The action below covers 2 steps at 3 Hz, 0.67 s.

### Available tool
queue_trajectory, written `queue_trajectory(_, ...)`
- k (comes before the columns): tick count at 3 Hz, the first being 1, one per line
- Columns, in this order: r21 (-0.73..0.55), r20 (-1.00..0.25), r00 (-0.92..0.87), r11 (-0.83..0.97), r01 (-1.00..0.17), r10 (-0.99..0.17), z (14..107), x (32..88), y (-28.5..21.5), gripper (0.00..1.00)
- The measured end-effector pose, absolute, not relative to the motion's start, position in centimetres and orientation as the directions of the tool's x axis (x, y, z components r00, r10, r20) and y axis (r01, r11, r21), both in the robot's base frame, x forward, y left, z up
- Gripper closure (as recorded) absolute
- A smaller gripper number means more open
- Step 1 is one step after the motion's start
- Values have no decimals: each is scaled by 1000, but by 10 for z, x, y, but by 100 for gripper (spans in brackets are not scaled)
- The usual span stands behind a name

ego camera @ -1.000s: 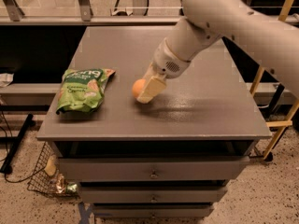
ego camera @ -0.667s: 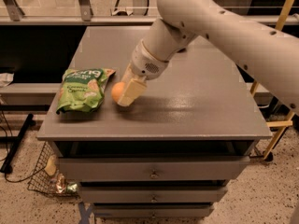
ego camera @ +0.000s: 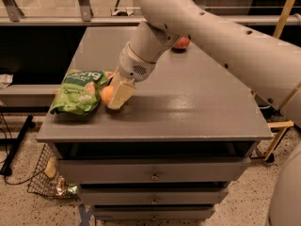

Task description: Move orange near green rice chip bag

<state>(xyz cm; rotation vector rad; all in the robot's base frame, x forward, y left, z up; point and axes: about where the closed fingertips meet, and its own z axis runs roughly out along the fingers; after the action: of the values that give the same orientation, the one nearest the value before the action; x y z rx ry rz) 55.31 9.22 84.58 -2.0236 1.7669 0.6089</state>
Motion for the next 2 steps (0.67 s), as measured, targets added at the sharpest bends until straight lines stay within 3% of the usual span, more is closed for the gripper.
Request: queue_trajectory(2,-1,-554,116,-139,-990,-824,844,552,95,37)
